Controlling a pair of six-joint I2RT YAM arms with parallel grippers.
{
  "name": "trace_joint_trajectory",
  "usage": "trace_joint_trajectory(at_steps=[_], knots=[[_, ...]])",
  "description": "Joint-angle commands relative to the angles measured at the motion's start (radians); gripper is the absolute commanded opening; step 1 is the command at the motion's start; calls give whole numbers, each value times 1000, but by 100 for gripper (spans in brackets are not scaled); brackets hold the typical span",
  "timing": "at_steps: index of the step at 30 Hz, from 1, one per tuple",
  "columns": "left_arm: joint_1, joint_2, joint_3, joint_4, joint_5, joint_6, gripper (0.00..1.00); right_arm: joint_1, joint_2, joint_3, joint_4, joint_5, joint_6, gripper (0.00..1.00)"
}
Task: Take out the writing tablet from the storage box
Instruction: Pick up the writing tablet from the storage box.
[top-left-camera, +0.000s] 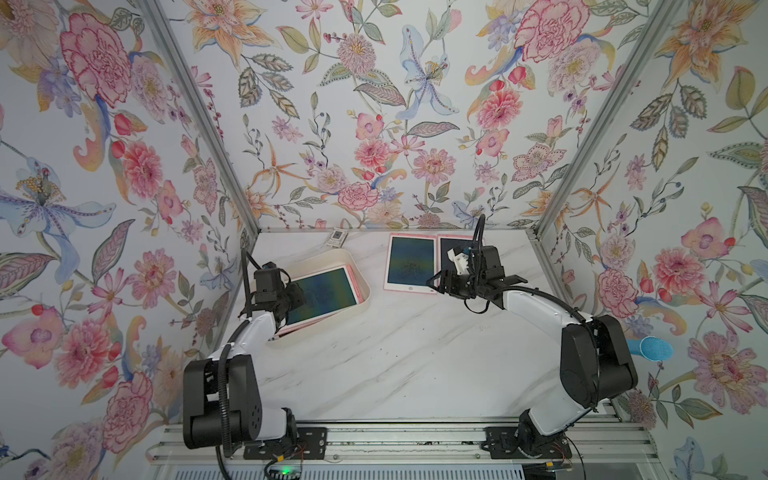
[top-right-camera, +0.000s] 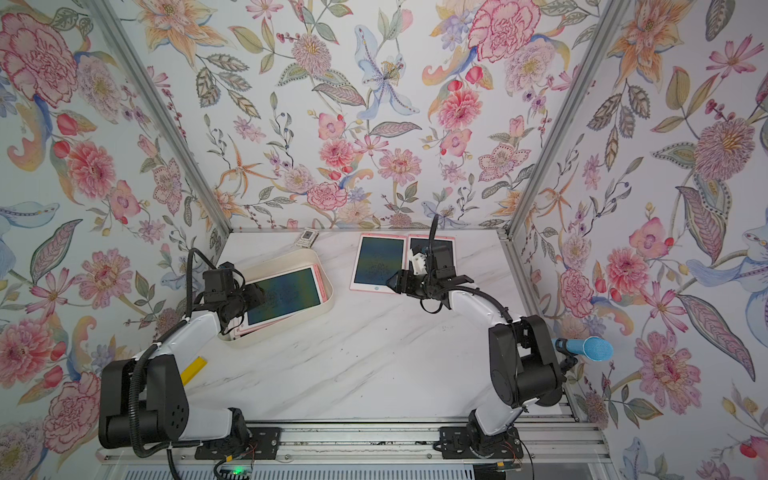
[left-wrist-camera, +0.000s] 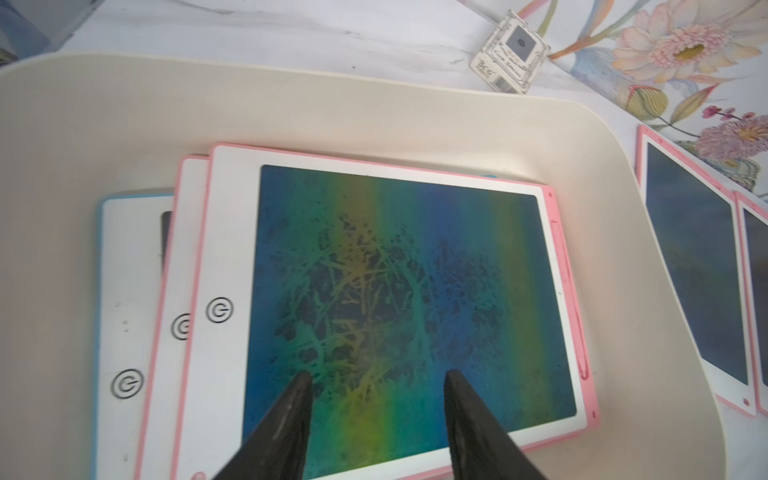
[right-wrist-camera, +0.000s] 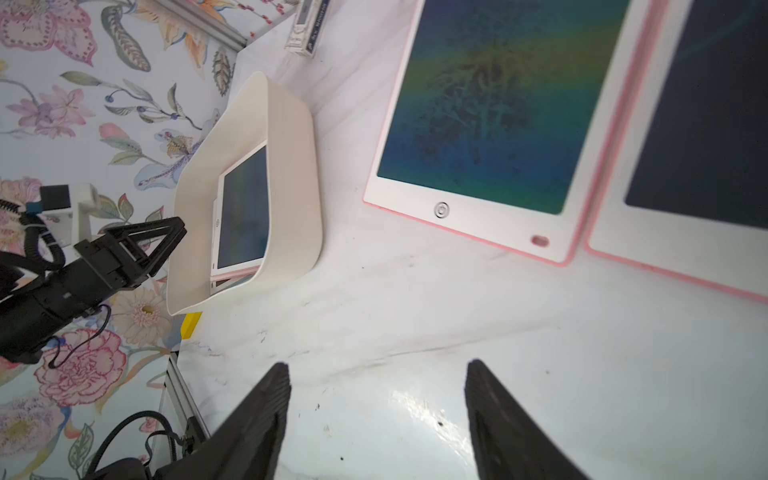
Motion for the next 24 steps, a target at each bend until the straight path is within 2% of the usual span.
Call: trace_joint_trajectory(at_steps=[1, 3, 12, 18, 24], knots=[[33, 3, 23, -62, -83, 2, 54, 62, 87, 132, -38, 6, -43, 68], [58, 12, 26, -68, -112, 7, 54, 103, 167, 239, -44, 6, -55, 68], [135, 97, 12, 40, -33, 28, 54, 236, 509, 686, -159, -14, -99, 67], [163, 188, 12, 97, 20, 43, 54, 266, 643, 828, -176, -22, -90, 67], [167, 220, 18, 114, 25, 49, 54, 269, 736, 926, -213, -43, -87, 67]])
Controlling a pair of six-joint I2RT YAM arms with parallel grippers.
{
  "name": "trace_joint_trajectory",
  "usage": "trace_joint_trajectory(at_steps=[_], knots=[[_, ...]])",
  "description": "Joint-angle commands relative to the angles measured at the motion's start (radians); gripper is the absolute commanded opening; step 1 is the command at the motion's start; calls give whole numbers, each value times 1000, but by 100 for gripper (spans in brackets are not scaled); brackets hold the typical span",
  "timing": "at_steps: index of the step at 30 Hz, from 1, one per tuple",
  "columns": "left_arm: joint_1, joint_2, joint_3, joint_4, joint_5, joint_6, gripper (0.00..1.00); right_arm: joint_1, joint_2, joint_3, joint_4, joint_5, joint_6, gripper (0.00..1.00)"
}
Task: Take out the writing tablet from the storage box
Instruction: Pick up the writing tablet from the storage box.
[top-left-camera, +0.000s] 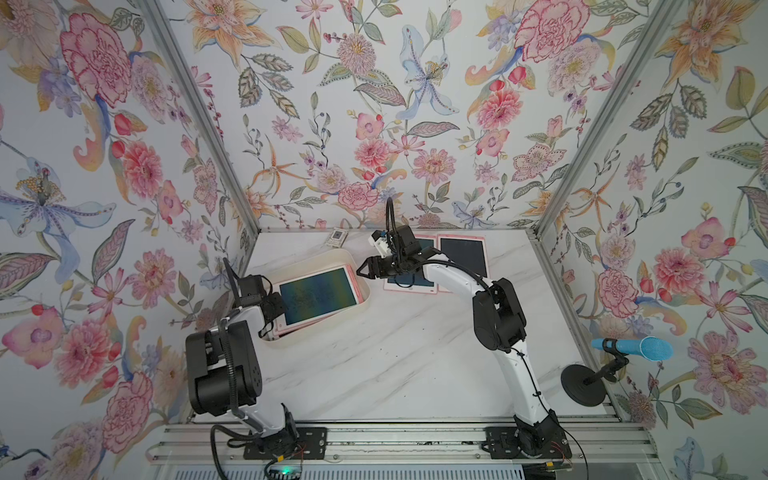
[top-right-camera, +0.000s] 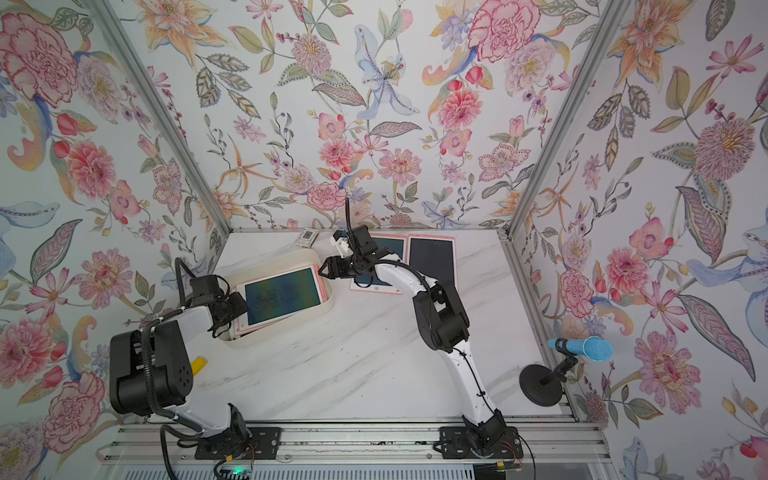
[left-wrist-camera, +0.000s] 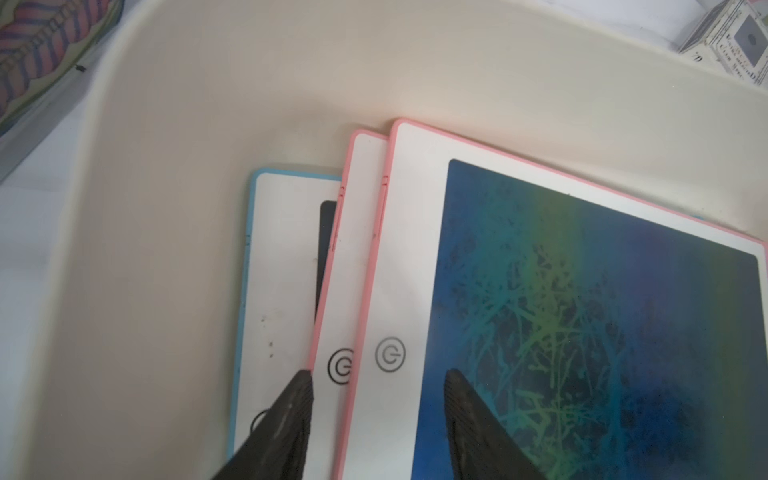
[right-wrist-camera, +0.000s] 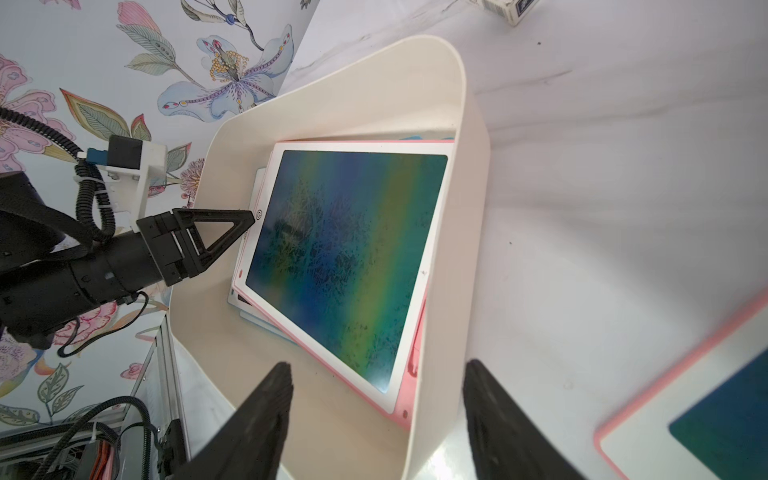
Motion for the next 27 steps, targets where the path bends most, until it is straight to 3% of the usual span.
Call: trace_joint_trajectory(at_steps=[1, 27], knots=[[8, 15, 17, 30, 26, 24, 54, 1, 39, 55, -37, -21, -11, 67], [15, 96, 7, 71, 118, 32, 52, 1, 230, 237, -78, -43, -2, 66]])
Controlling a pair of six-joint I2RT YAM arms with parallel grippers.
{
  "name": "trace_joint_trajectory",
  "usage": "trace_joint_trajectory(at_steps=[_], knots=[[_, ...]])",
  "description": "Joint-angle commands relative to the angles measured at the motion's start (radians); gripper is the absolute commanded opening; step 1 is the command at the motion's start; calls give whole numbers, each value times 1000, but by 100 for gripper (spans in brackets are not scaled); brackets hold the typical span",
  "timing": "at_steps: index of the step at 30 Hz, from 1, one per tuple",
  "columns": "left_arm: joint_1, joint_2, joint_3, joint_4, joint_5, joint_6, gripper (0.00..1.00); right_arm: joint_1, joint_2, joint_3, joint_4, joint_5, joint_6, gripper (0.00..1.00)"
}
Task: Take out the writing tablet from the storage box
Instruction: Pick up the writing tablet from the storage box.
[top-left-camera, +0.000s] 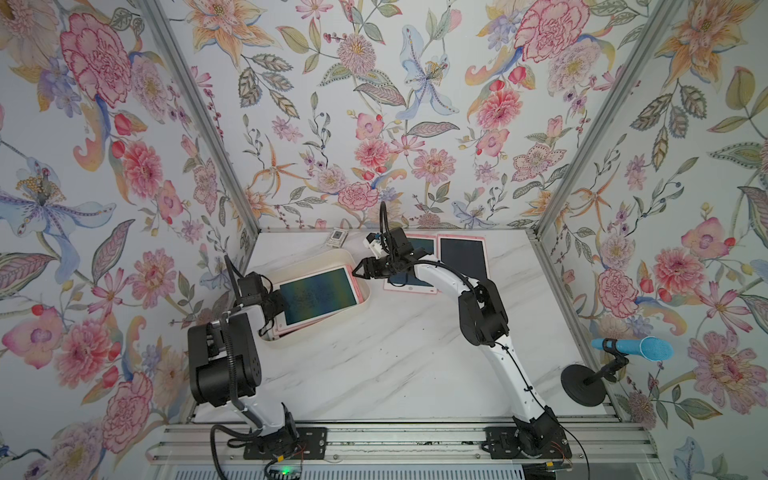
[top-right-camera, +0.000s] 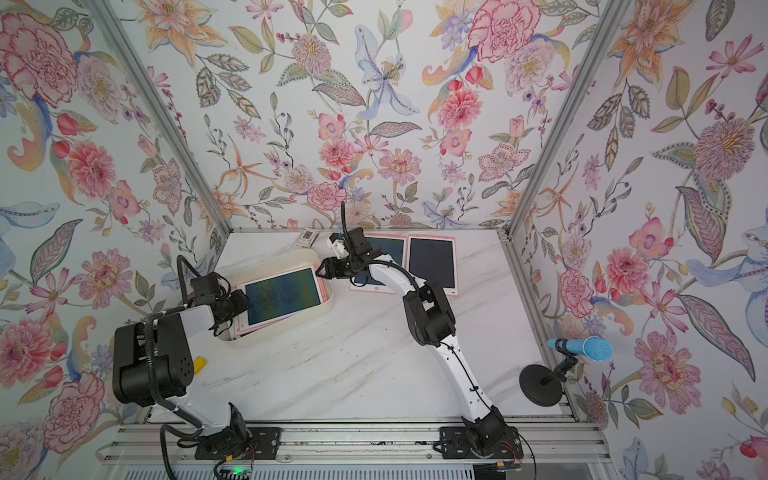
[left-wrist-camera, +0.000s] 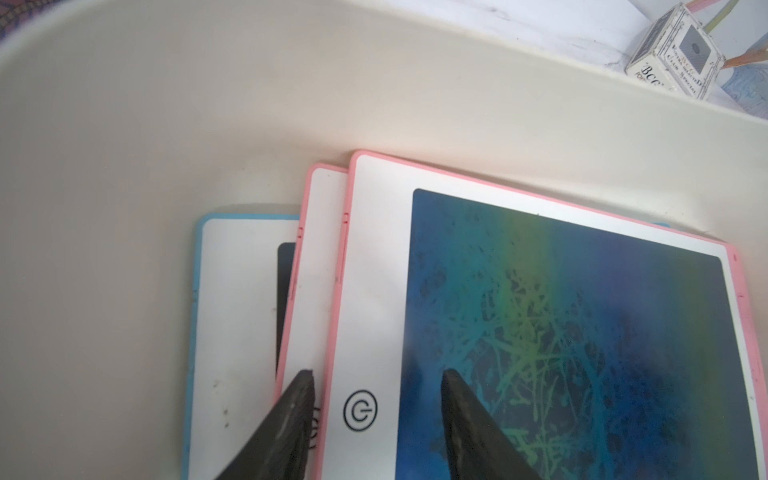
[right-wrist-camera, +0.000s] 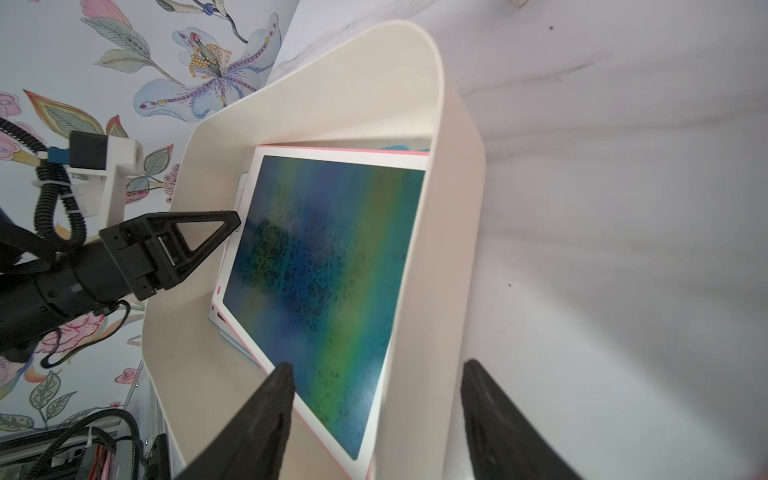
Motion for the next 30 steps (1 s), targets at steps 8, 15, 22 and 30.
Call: trace_joint_trajectory(at_steps=[8, 15, 22, 30], knots=[[5, 42, -29, -2, 188, -45, 51, 39, 127, 128, -94, 51, -21, 66], [2, 43, -34, 15, 233, -49, 52, 52, 120, 149, -94, 80, -33, 66], [1, 50, -45, 63, 295, -74, 52, 53, 126, 161, -98, 57, -29, 66], [-25, 42, -73, 177, 436, -135, 51, 51, 138, 184, -109, 40, -29, 63]])
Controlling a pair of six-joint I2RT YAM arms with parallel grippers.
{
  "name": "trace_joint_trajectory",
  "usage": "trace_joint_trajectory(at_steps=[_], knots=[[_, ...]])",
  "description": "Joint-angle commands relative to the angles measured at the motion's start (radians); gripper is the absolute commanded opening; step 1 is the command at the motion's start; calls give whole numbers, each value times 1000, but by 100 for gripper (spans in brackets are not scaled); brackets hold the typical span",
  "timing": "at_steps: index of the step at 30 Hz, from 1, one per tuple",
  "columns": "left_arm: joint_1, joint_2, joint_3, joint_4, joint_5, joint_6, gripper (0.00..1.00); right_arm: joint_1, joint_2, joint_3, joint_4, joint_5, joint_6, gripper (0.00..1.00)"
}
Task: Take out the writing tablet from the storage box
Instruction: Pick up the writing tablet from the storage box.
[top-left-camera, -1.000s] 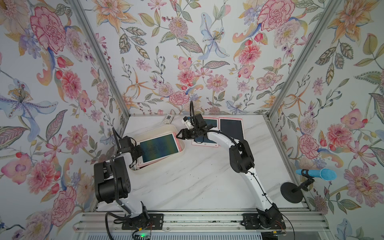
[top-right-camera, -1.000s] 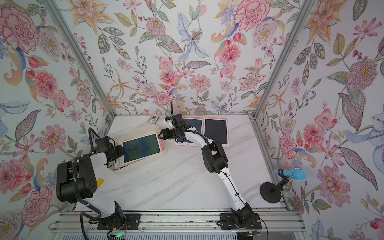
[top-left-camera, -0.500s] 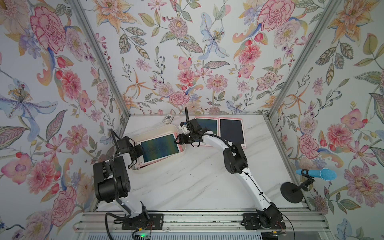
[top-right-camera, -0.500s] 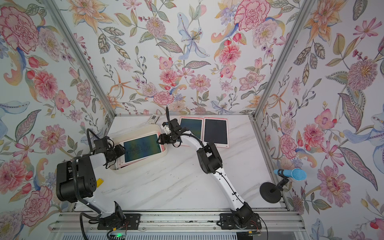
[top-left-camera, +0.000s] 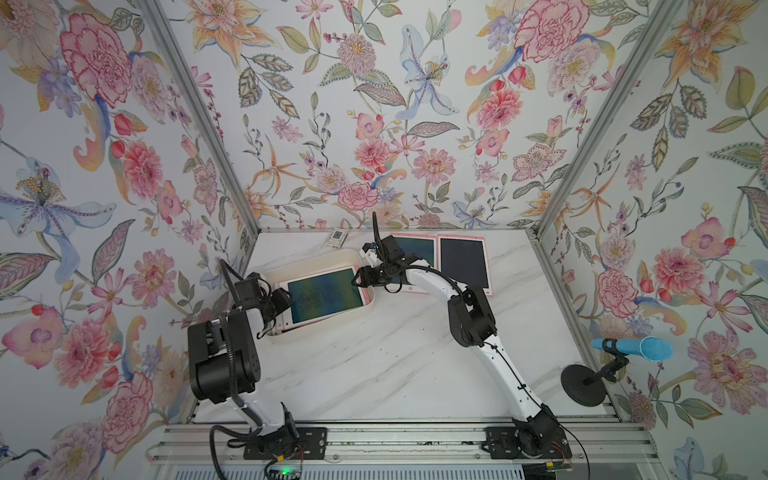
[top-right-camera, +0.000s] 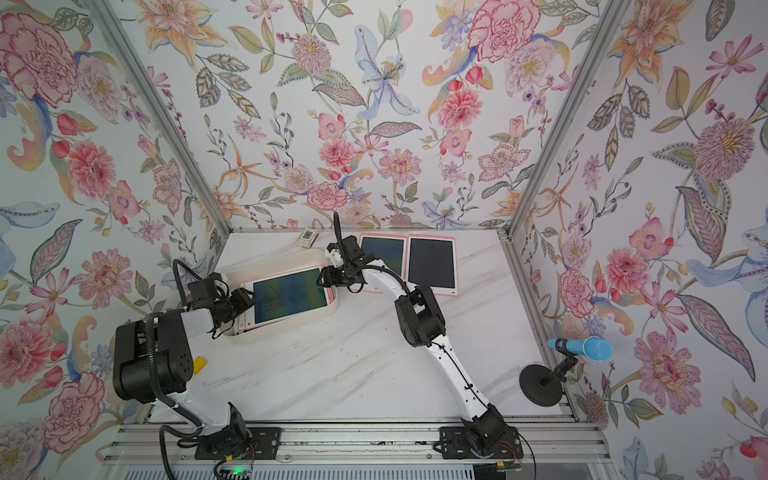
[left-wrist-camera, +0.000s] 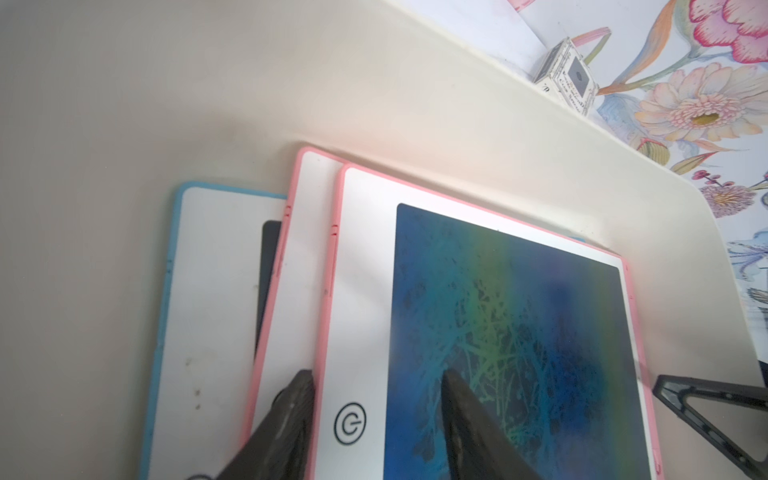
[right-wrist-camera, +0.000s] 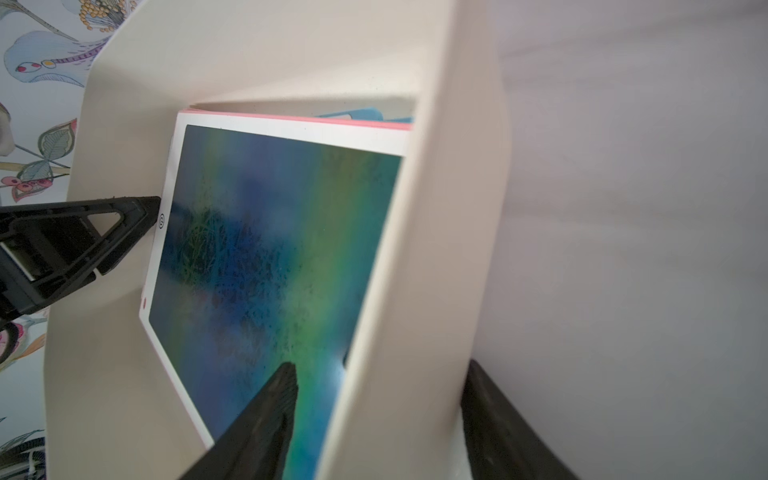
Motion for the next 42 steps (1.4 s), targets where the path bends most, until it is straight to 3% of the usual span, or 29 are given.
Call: trace_joint_trajectory(at_steps=[1, 8, 16, 24, 33, 42], knots=[[-49, 15, -28, 40, 209, -54, 52, 27, 20, 42, 11, -40, -8, 63], [-59, -19, -71, 147, 288, -126, 50, 22, 34, 53, 12, -50, -4, 60], [-57, -6, -140, 397, 407, -276, 48, 19, 37, 48, 13, -60, -5, 59], [-53, -26, -124, 304, 383, -216, 46, 16, 35, 48, 22, -75, -4, 57], [-55, -4, -171, 489, 459, -325, 46, 16, 37, 43, 52, -133, 7, 55], [-54, -5, -195, 567, 478, -371, 46, 20, 37, 31, 99, -207, 28, 55]])
